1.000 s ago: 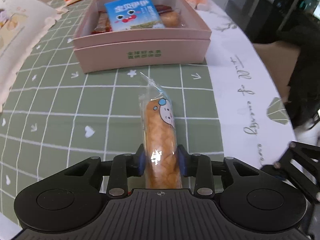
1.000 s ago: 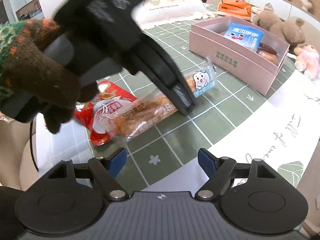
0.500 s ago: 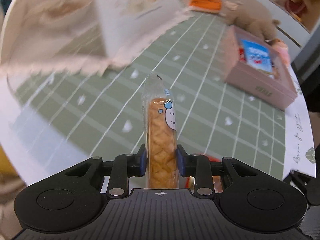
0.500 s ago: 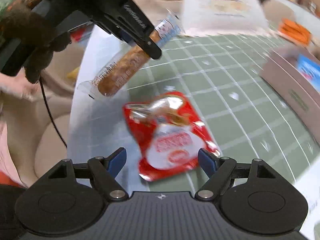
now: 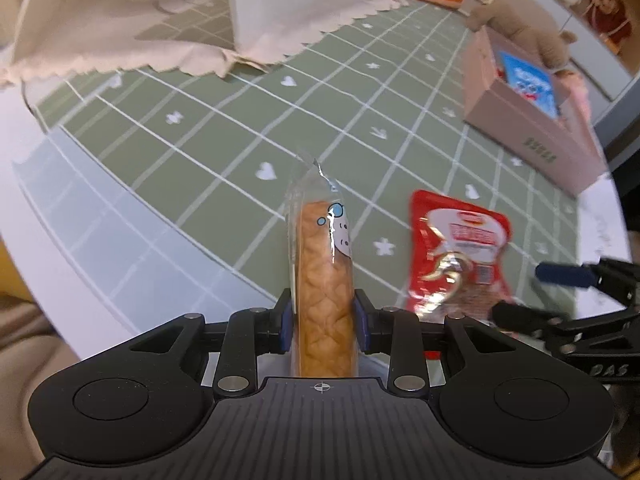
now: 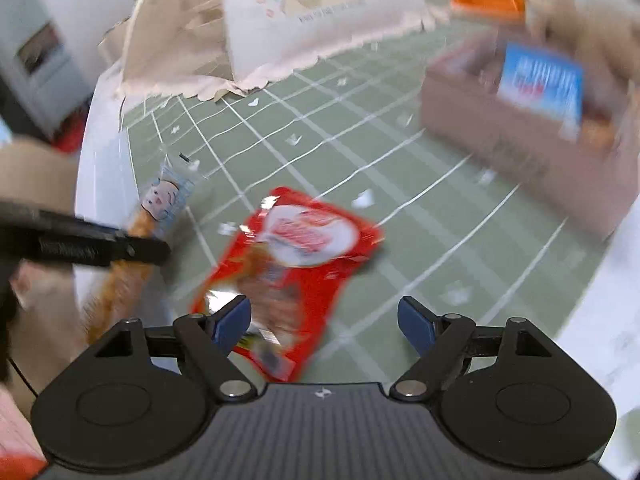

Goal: Organize snacks
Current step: 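Grasp the red meat pack with the right tool while the left tool holds the bread stick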

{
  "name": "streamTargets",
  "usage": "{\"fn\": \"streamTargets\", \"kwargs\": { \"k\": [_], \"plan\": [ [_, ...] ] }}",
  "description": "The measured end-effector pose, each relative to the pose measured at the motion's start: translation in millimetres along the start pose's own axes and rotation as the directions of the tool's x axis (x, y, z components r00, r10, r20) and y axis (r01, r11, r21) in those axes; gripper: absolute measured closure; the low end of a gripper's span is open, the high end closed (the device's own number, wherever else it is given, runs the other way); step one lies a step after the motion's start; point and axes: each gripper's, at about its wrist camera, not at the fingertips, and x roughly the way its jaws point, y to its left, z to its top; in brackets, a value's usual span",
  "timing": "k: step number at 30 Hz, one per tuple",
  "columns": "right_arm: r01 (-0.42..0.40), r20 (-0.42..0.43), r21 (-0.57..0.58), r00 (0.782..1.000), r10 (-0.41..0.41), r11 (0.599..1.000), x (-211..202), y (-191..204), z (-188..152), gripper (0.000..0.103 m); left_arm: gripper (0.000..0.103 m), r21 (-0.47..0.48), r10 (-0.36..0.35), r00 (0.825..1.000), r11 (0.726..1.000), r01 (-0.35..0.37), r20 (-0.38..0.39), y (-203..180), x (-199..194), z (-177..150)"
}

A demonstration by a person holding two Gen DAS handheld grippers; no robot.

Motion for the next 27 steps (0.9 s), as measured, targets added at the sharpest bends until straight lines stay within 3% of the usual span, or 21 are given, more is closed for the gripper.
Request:
{"fn": "streamTargets", "kwargs": {
  "k": [2, 4, 7, 10, 13, 14, 21, 27],
  "plan": [
    [0.043, -0.021, 0.026, 0.999, -0.042, 0.999, 19, 14, 2, 0.015, 0.069, -0.004, 0.008, 1.000, 1.000, -0.008, 0.003, 3, -1, 3],
    [0.105, 0.017, 0.009, 0.994, -0.105, 0.994, 29, 26, 6, 0.014, 0.069, -0.007, 0.005, 1.000, 1.000, -0.005, 0.004, 3, -1, 5],
    [0.134, 0.027, 0.010, 0.991, -0.134, 0.991, 45, 37, 16, 0.000, 0.069, -0.002, -0.005, 1.000, 1.000, 0.005, -0.007, 1, 1, 4],
    [0.171, 0.046, -0.079, 0.985, -0.168, 0.982, 52, 46, 17, 0.002, 0.069, 0.002, -0.021, 1.000, 1.000, 0.021, -0.023, -3, 4, 1],
    [0.134, 0.065, -0.124, 0.990, -0.127, 0.983, 37, 34, 11, 0.018, 0.069, 0.006, -0.043, 0.999, 0.999, 0.043, -0.025, -8, 6, -1],
    [0.133, 0.063, -0.135, 0.990, -0.125, 0.982, 30, 28, 7, 0.019, 0.069, 0.009, -0.052, 0.998, 0.999, 0.052, -0.025, -11, 7, -1],
    [0.155, 0.068, -0.023, 0.986, -0.153, 0.988, -16, -37, -30, 0.018, 0.069, 0.086, -0.128, 0.991, 0.988, 0.131, -0.040, -53, 19, -2],
    [0.144, 0.073, 0.002, 0.987, -0.144, 0.990, -24, -47, -37, 0.013, 0.068, 0.119, -0.111, 0.993, 0.986, 0.114, -0.036, -77, 24, -3]
  ]
}}
